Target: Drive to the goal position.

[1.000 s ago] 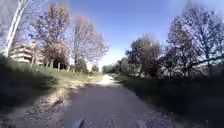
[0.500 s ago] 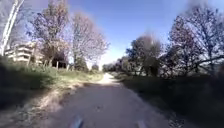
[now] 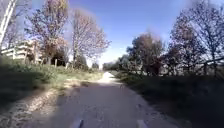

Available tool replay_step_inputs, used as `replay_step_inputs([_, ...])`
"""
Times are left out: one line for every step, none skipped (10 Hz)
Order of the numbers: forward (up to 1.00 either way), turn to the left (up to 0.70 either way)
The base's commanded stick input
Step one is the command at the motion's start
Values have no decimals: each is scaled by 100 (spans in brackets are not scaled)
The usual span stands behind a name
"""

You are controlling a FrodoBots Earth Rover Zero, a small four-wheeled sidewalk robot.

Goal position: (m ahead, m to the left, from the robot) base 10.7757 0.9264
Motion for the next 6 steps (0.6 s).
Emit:
replay_step_inputs([50, 0])
replay_step_inputs([50, 0])
replay_step_inputs([50, 0])
replay_step_inputs([50, 0])
replay_step_inputs([50, 0])
replay_step_inputs([50, 0])
